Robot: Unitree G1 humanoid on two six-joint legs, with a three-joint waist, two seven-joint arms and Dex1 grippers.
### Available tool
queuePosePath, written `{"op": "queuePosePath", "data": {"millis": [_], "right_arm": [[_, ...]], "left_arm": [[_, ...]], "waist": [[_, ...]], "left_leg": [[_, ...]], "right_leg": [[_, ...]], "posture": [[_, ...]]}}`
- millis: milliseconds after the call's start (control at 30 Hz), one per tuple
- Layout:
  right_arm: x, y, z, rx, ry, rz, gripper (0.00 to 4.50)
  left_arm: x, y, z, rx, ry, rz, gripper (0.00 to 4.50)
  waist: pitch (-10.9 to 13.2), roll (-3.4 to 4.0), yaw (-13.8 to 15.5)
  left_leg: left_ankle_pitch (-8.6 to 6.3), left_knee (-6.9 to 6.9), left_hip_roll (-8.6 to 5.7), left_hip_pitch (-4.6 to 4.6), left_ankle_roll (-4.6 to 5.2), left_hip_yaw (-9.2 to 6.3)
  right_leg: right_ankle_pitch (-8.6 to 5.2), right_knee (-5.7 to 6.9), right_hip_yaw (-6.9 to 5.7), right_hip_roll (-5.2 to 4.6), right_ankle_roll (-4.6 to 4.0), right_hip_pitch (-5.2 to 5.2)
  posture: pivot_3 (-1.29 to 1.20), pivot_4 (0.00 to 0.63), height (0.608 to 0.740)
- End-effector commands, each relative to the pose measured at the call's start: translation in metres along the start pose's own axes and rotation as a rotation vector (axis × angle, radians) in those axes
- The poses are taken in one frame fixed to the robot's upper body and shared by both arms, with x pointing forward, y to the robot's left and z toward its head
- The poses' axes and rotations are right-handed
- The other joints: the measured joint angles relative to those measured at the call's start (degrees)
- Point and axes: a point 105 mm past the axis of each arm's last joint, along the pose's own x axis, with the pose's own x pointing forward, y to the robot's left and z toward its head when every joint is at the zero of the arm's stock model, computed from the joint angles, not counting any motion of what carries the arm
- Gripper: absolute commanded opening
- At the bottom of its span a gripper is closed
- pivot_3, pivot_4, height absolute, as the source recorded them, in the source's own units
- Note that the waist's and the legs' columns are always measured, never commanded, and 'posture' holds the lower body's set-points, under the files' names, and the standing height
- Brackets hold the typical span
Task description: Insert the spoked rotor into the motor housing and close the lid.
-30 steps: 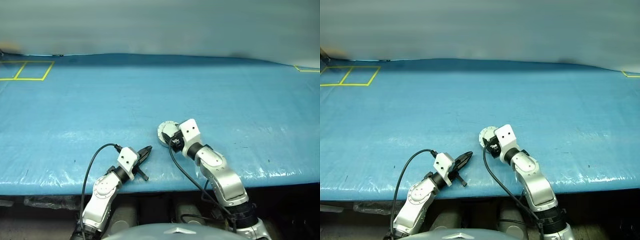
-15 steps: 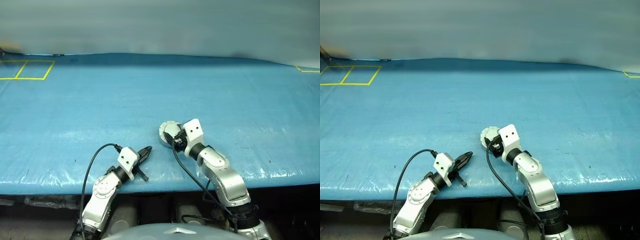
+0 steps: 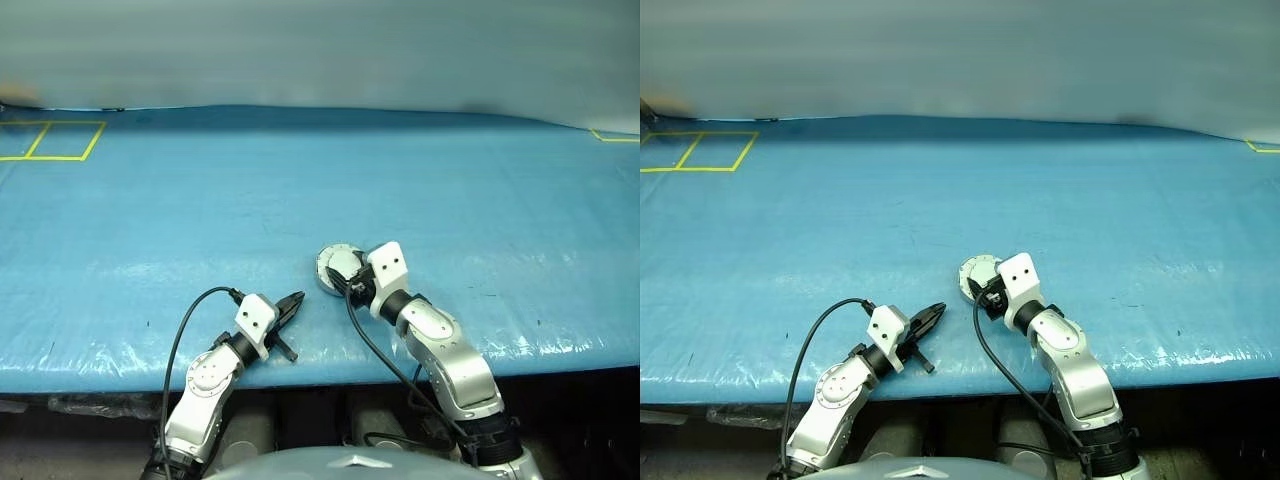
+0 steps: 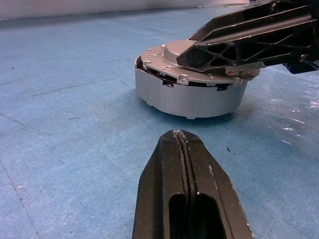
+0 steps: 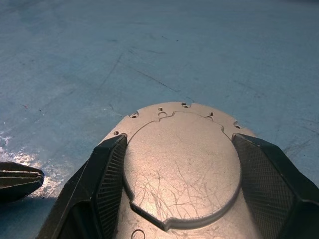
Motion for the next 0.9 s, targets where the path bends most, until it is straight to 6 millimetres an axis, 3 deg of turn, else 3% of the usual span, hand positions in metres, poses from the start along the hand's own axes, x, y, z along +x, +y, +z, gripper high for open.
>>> {"op": "queuePosePath", "data": {"millis": [33,500,900], "right_arm": [[0.003,-0.002,0.004,-0.004,-0.019,-0.03,3.03],[0.006,0.01,0.009,0.123,-0.014,0.016,3.03],[0.014,0.01,0.002,0.016,0.021,-0.045,3.03]], "left_arm": [[0.001,-0.003,0.006,0.01,-0.019,-0.008,0.0],[0.0,-0.003,0.004,0.007,-0.011,-0.005,0.0],[0.001,-0.003,0.005,0.007,-0.014,-0.004,0.0]], "waist": [[0.0,0.0,-0.04],[0.0,0.0,-0.06],[0.0,0.0,-0.09]], "left_leg": [[0.0,0.01,0.0,0.0,-0.01,0.0],[0.03,0.03,0.0,0.01,-0.04,0.0],[0.03,0.03,0.0,0.02,-0.05,0.0]], "right_leg": [[0.0,0.0,0.0,0.0,0.0,0.01],[0.01,0.03,0.01,0.02,0.01,0.01],[0.0,0.03,0.0,0.02,0.0,0.01]], "posture": [[0.0,0.15,0.74],[0.0,0.15,0.74],[0.0,0.15,0.74]]}}
